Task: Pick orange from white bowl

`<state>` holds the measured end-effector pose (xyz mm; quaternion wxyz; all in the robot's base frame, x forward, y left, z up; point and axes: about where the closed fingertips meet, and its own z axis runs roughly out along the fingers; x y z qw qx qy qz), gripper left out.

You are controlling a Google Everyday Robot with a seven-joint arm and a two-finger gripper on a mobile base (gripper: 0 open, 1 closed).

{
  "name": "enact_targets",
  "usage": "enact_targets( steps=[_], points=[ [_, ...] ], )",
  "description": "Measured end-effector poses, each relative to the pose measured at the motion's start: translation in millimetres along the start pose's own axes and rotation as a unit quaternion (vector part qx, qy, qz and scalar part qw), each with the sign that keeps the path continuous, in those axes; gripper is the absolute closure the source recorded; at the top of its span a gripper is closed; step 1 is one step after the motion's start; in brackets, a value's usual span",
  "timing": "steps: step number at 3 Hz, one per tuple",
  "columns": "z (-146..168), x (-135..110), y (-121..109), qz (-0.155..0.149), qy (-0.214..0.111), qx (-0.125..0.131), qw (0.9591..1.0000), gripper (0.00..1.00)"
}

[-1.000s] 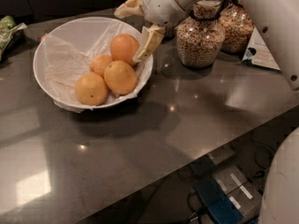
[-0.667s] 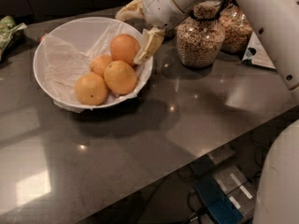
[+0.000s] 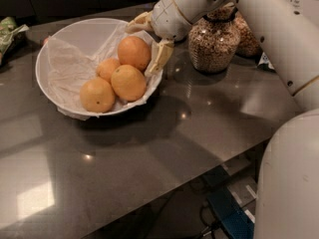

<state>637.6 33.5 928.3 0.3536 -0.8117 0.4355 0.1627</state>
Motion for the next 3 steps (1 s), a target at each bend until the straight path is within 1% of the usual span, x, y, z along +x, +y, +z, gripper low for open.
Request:
enact_targets(
  steps=[1,3],
  points=[
    [0,0,0,0.0,0.0,0.0,1.0,0.25],
    [18,7,-15,0.005,-0.015,-0.004,0.9999,0.25]
  ],
)
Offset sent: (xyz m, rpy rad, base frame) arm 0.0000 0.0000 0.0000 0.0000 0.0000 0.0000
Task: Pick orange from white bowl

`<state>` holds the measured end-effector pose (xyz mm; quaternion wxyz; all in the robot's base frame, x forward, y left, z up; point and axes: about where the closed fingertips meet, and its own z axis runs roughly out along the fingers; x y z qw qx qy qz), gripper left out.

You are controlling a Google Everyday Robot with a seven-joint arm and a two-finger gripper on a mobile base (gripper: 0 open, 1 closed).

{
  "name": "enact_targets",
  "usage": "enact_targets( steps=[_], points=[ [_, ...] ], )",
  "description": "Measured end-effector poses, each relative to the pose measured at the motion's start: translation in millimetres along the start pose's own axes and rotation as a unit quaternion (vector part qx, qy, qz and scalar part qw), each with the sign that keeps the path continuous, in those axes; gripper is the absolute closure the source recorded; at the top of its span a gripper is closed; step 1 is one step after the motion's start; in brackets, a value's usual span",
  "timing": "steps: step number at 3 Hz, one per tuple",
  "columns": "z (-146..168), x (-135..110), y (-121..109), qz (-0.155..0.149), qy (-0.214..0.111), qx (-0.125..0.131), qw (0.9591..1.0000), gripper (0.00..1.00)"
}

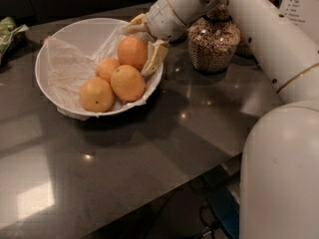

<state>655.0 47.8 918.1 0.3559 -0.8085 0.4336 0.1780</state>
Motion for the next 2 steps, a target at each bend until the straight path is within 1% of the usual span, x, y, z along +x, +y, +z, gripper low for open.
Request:
enact_targets(
  steps=[1,2],
  points=[
    [4.6,1.7,-11.7,-0.004,-0.003,0.0,1.0,0.27],
    [4.1,1.3,-12.6,-0.004,-0.004,0.001,1.0,0.46]
  ],
)
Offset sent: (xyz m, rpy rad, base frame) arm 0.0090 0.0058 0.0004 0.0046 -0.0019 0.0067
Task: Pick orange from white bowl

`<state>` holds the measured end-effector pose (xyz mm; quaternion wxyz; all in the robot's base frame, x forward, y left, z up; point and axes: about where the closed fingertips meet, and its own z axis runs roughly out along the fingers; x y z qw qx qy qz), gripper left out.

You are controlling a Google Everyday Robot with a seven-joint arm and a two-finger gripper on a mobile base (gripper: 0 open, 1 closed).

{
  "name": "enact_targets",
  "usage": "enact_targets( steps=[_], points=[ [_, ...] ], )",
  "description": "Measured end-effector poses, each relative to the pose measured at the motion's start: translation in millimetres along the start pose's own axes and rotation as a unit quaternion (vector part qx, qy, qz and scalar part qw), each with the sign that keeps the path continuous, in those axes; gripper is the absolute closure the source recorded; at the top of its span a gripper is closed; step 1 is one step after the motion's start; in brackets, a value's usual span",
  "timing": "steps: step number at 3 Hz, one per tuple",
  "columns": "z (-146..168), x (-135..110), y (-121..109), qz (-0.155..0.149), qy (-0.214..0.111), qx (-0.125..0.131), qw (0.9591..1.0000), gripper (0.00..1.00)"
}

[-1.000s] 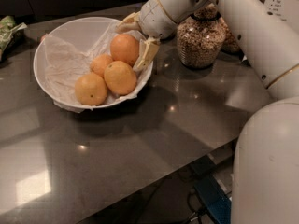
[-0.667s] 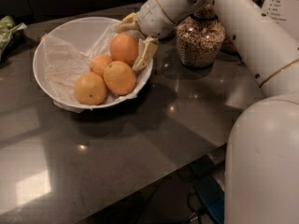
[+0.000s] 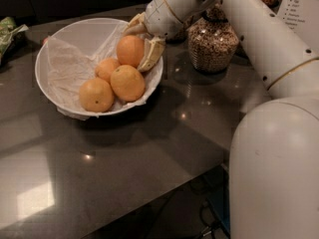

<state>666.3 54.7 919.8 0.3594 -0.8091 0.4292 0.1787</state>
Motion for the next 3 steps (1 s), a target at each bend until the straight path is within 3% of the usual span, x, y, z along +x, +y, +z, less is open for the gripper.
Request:
enact_targets(
  steps=[2,3],
  points=[
    [0.3,0.0,0.0,0.0,0.0,0.0,1.0,0.93],
    [1.2,-0.3,-0.1,0.0,-0.001,0.0,1.0,1.0]
  ],
)
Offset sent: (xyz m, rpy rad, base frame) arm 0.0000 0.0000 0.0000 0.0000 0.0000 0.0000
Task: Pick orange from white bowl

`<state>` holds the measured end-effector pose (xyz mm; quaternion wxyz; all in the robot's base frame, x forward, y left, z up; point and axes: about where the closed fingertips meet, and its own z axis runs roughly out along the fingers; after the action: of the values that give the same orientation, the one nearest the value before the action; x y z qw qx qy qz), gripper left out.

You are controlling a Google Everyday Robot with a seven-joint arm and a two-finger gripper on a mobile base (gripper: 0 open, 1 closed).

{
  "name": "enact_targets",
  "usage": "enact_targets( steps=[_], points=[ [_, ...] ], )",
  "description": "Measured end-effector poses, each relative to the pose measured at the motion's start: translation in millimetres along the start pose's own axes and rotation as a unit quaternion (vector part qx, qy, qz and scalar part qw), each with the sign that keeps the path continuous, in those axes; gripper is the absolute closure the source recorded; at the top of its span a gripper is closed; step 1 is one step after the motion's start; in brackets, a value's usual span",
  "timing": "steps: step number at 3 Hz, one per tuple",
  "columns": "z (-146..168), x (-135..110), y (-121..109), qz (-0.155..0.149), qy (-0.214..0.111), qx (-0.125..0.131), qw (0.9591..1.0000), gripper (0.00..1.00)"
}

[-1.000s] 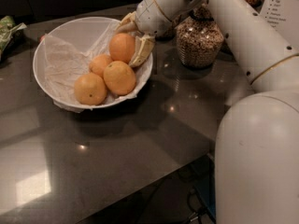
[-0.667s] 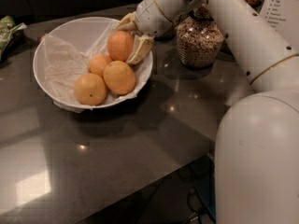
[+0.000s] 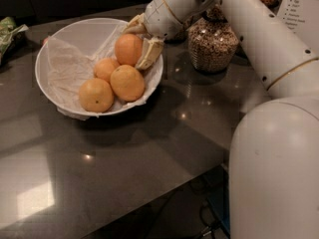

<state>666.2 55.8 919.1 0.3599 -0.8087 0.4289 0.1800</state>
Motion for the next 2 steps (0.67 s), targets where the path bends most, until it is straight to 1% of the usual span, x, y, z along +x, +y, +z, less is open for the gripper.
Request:
enact_targets(
  steps=[1,2],
  points=[
    [-2,-8,2,0.006,-0.018,0.01,0.9998,1.0],
    [-21,-24,-3,-0.009,-0.024,0.028,0.9993,1.0]
  ],
)
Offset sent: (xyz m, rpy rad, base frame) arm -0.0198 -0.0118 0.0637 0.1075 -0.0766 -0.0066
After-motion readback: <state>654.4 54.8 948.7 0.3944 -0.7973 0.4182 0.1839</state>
